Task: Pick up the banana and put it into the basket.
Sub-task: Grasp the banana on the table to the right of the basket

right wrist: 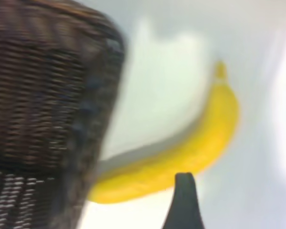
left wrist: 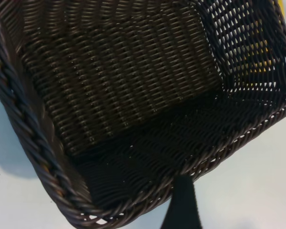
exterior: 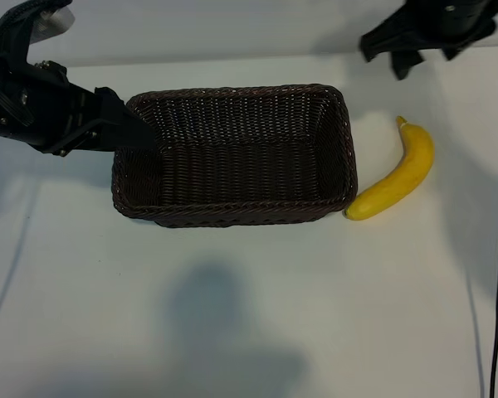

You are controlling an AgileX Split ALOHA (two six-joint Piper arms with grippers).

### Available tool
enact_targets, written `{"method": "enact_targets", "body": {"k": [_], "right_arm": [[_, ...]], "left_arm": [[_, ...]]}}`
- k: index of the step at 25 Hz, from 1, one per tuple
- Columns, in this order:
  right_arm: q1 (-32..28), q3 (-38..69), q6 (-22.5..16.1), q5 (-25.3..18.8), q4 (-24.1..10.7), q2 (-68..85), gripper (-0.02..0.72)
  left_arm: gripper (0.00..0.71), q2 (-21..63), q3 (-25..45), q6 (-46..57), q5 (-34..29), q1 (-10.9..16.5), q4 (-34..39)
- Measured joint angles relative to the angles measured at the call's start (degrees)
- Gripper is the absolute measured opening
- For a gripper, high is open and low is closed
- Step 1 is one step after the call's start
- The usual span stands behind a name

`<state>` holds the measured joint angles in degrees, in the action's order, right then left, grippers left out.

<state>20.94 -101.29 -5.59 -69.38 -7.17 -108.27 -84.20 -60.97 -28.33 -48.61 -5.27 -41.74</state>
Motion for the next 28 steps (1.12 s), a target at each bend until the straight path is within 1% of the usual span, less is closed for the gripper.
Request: {"method": "enact_targets", "body": {"k": [5, 10, 12, 14, 16, 21, 26, 28], "right_arm": [[-1.4, 0.0, -1.7, -0.2, 0.3, 0.0, 0.579], [-1.5, 1.4, -2.1, -0.1, 2.6, -0.1, 0.579], [-1.7, 1.5, -2.1, -0.1, 4.0, -1.2, 0.579], [-1.9, 1.5, -2.4, -0.1, 4.6, -3.1, 0.579], [-1.9, 1.5, -4.0, 0.0, 4.5, -5.0, 0.579], [-2.2, 1.5, -11.5, 0.2, 2.8, -8.6, 0.579], [-2.4, 1.5, -14.2, 0.8, 0.3, -9.9, 0.579], [-2.6, 1.5, -14.9, 1.4, 0.0, -10.0, 0.579]], "left_arm": [[0.598, 0.0, 0.0, 0.0, 0.0, 0.0, 0.0], [0.598, 0.0, 0.0, 0.0, 0.1, 0.0, 0.0], [0.598, 0.0, 0.0, 0.0, 0.1, 0.0, 0.0], [0.598, 0.0, 0.0, 0.0, 0.1, 0.0, 0.1], [0.598, 0.0, 0.0, 0.0, 0.1, 0.0, 0.1], [0.598, 0.0, 0.0, 0.0, 0.2, 0.0, 0.2], [0.598, 0.0, 0.0, 0.0, 0.2, 0.0, 0.4], [0.598, 0.0, 0.0, 0.1, 0.2, 0.0, 0.8]]}}
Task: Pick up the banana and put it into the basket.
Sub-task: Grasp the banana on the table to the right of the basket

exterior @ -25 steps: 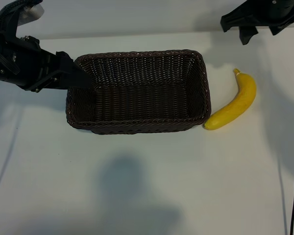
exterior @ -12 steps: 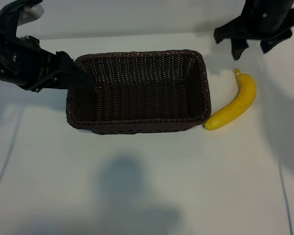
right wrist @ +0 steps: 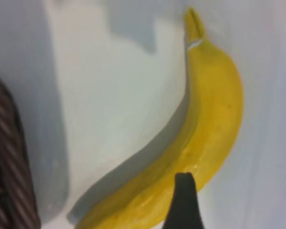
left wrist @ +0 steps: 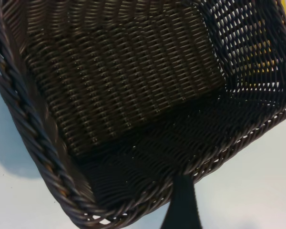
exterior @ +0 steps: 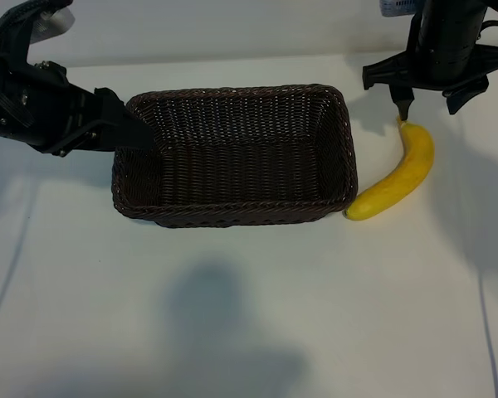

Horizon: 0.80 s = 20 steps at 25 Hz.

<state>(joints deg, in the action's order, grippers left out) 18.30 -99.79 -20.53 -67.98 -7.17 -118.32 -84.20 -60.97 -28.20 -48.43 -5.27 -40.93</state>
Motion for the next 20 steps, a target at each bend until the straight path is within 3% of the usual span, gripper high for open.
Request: {"method": "enact_targets", "body": {"k": [6, 13, 20], "right_arm": [[-1.6, 0.0, -0.7, 0.4, 0.4, -2.0, 0.579], [-1.7, 1.1, -0.7, 0.8, 3.2, -4.6, 0.579], [-1.7, 5.9, -0.7, 4.9, 3.5, -5.0, 0.579]], "left_arm": [[0.598, 0.0, 0.0, -0.1, 0.0, 0.0, 0.5], [0.598, 0.0, 0.0, -0.1, 0.2, 0.0, 0.5], [0.598, 0.0, 0.0, -0.1, 0.4, 0.0, 0.5]]}}
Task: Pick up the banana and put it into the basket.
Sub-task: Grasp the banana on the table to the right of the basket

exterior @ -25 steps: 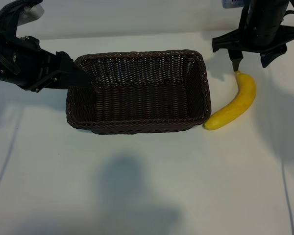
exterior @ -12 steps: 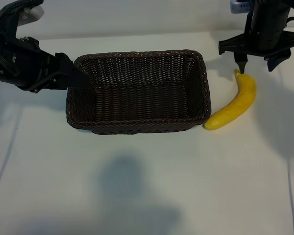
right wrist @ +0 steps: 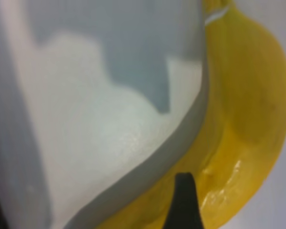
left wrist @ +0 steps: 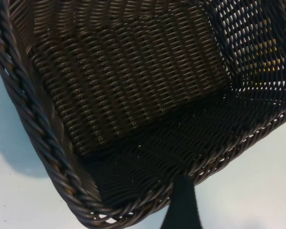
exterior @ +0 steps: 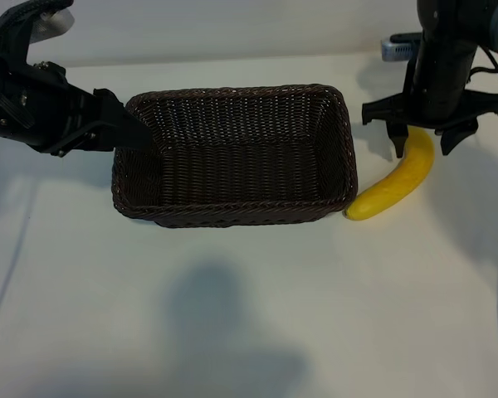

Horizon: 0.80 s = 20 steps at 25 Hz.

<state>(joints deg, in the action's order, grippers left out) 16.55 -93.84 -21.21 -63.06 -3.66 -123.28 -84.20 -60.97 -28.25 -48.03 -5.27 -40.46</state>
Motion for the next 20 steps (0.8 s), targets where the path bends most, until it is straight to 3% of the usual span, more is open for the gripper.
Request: {"method": "enact_targets", "body": {"k": [8, 20], "right_arm": [[0.0, 0.8, -1.5, 4.4, 0.0, 0.0, 0.579], [-1.0, 2.3, -2.1, 7.2, -1.4, -0.1, 0.579]], "left_arm": [[0.598, 0.0, 0.0, 0.0, 0.2, 0.0, 0.0], [0.598, 0.0, 0.0, -0.1, 0.2, 0.0, 0.0]]}}
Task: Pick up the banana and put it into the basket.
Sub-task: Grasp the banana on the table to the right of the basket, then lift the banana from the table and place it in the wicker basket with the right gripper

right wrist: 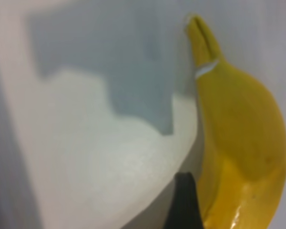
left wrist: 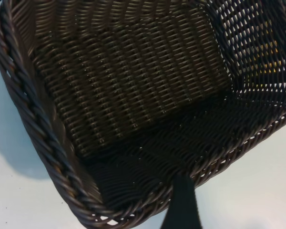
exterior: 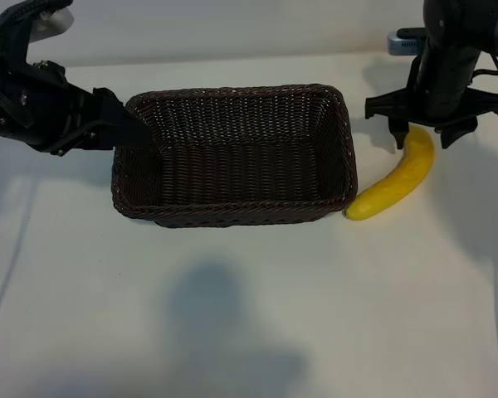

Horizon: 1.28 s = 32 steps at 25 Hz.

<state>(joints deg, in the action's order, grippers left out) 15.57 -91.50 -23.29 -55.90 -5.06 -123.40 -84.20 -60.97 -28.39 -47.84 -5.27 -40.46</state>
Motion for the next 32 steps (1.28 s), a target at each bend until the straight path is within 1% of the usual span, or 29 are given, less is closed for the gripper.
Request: {"method": "enact_targets", "body": {"k": [9, 12, 14, 17, 32], "right_arm": [[-0.4, 6.6, 0.2, 5.3, 1.4, 0.0, 0.579], [-0.5, 7.5, 0.2, 6.4, 1.5, 0.0, 0.571], [-0.5, 7.6, 0.2, 6.6, 1.5, 0.0, 0.542], [-0.5, 7.7, 0.0, 6.5, 1.4, 0.0, 0.432], [-0.5, 7.6, 0.1, 6.3, 1.5, 0.0, 0.432]], "left_arm": [[0.597, 0.0, 0.0, 0.0, 0.1, 0.0, 0.0], [0.597, 0.0, 0.0, 0.0, 0.1, 0.0, 0.0], [0.597, 0.0, 0.0, 0.1, 0.1, 0.0, 0.0], [0.597, 0.0, 0.0, 0.1, 0.1, 0.0, 0.0], [0.589, 0.0, 0.0, 0.2, 0.1, 0.0, 0.0]]}}
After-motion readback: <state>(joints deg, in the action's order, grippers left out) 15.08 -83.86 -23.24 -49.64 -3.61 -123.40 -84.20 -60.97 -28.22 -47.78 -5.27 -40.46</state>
